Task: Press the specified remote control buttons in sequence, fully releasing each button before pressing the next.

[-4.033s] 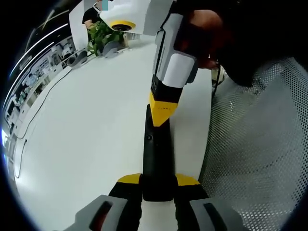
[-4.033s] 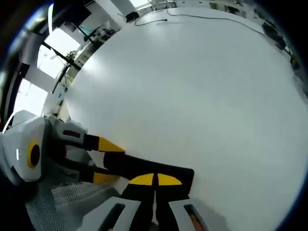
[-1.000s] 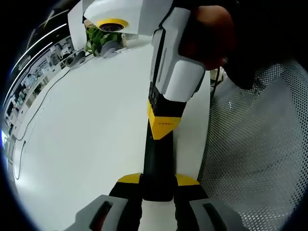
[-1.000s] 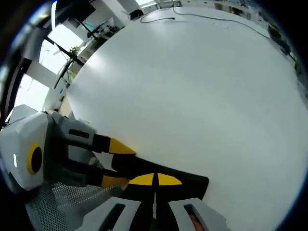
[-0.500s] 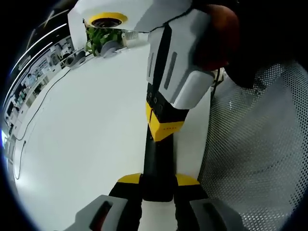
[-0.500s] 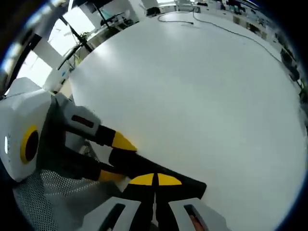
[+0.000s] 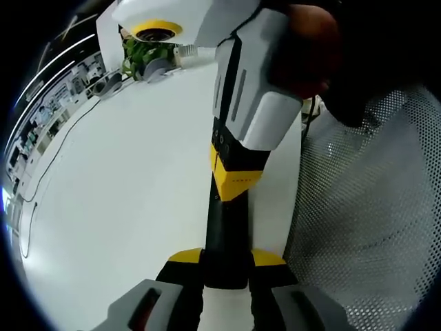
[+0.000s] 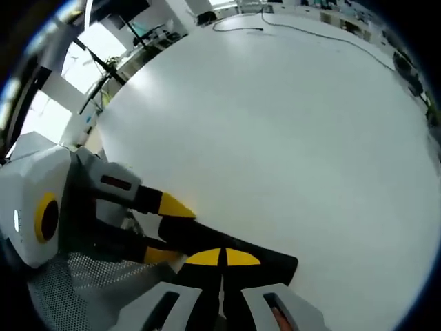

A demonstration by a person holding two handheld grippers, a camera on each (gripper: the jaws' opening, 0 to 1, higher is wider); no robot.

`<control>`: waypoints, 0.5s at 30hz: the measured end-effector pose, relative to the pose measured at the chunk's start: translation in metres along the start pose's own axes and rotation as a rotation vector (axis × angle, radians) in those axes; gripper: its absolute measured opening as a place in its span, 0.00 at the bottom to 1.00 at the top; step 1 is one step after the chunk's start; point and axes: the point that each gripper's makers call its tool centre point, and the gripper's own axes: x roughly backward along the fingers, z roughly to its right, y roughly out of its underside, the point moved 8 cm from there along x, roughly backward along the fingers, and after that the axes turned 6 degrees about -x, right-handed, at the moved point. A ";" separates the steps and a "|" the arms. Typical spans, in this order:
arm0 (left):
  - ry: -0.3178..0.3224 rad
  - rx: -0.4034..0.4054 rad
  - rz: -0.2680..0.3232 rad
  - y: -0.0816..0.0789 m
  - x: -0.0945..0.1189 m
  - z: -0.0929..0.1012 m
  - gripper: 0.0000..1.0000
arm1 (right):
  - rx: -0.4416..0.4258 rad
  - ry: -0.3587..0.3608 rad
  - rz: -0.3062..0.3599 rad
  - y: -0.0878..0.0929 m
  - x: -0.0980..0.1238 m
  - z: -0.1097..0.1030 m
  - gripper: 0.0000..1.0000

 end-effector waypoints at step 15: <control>0.000 0.000 0.001 0.000 0.000 0.000 0.24 | 0.053 0.022 -0.002 0.001 -0.002 -0.003 0.00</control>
